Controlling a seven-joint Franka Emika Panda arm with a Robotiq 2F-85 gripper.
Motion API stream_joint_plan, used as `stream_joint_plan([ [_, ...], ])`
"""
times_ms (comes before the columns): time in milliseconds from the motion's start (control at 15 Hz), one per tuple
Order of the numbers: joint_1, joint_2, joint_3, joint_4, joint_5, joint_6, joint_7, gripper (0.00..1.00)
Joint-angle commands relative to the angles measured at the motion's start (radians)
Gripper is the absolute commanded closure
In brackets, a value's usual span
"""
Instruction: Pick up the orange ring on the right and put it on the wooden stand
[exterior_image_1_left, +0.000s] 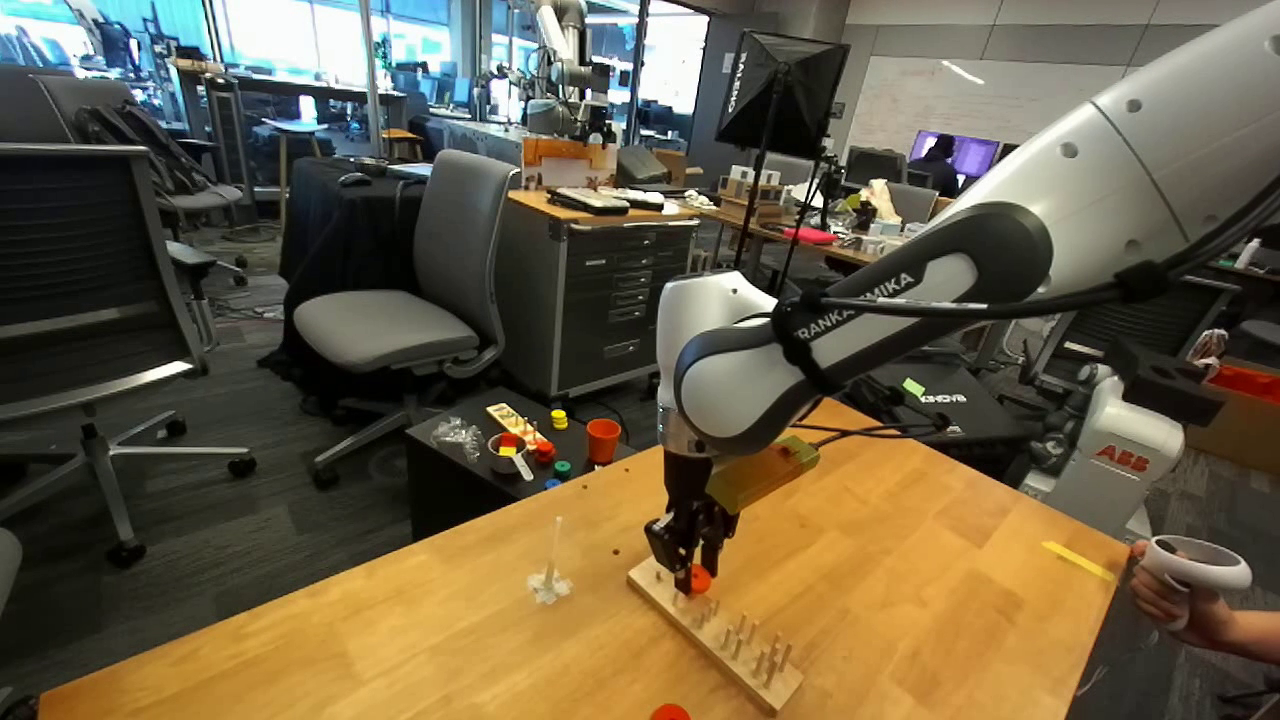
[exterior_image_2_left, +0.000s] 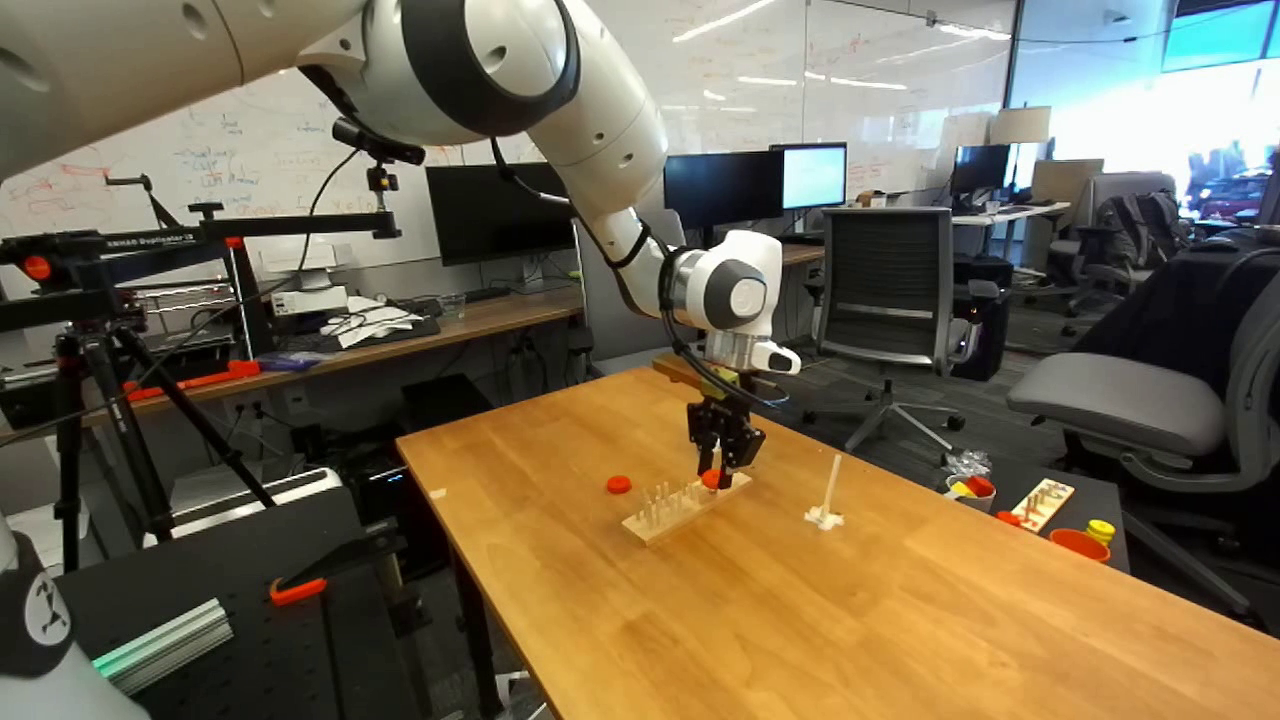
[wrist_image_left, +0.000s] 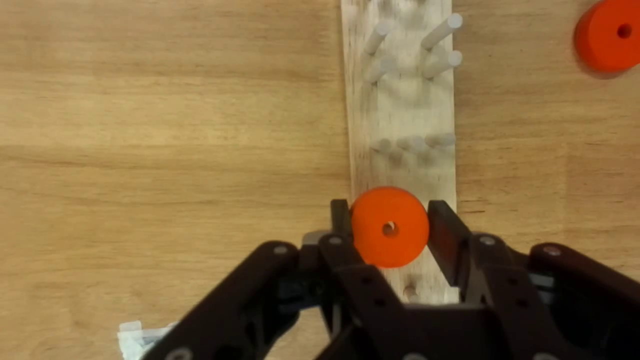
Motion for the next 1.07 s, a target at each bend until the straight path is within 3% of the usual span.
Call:
stream_joint_plan([
  [0, 0.002, 0.039, 0.002, 0.063, -0.01, -0.034, 0.006, 0.82],
  [1000, 0.002, 0.068, -0.001, 0.128, 0.002, -0.093, 0.05, 0.82],
])
